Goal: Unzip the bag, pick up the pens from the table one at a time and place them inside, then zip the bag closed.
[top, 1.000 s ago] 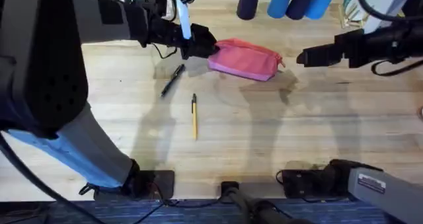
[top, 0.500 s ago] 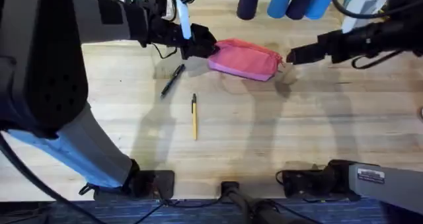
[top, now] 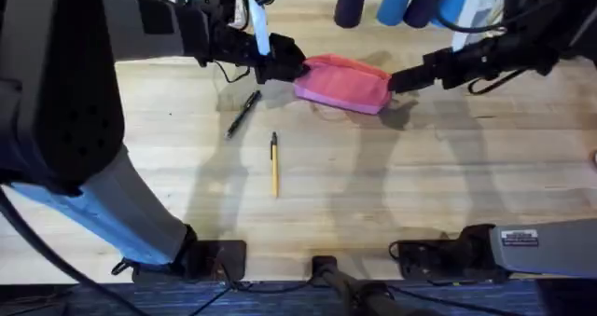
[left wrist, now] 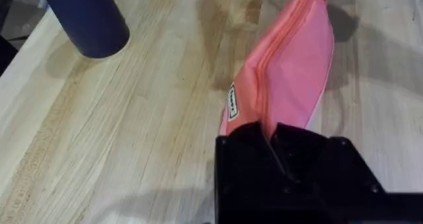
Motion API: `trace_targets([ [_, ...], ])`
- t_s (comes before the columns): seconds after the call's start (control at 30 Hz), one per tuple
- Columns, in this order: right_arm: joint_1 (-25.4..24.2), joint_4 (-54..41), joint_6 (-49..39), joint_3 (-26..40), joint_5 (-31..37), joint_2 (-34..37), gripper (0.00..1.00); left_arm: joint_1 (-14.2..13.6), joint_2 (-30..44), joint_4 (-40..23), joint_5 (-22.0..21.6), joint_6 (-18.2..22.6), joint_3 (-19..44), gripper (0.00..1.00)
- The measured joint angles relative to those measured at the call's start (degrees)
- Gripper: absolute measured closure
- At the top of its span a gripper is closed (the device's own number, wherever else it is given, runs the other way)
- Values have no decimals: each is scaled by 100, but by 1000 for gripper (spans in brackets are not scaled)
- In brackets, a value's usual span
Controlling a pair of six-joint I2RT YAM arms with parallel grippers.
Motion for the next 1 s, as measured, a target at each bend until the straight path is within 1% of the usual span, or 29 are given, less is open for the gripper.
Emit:
trace_targets([
  [0.13,141,112,-2,0,0,169,6,0,-2,0,2,0,0,959],
  [0.33,235,366,-2,2,0,305,56,0,-2,0,0,0,0,959],
  [0.47,236,429,-2,2,-1,314,70,0,-2,0,2,0,0,959],
  [0.53,249,429,-3,2,0,318,97,0,-2,0,2,0,0,959],
  [0.7,318,450,-4,4,-2,383,216,0,-2,0,0,0,0,959],
  [0.77,332,482,-4,4,0,403,300,0,-2,0,-1,0,0,959],
  [0.83,331,497,-6,4,0,403,412,0,-2,0,-2,0,0,959],
  [0.9,331,503,-4,4,-1,405,500,0,-1,0,-2,0,0,959],
  [1.0,332,502,-4,4,-7,403,599,0,-2,1,-2,0,0,959],
])
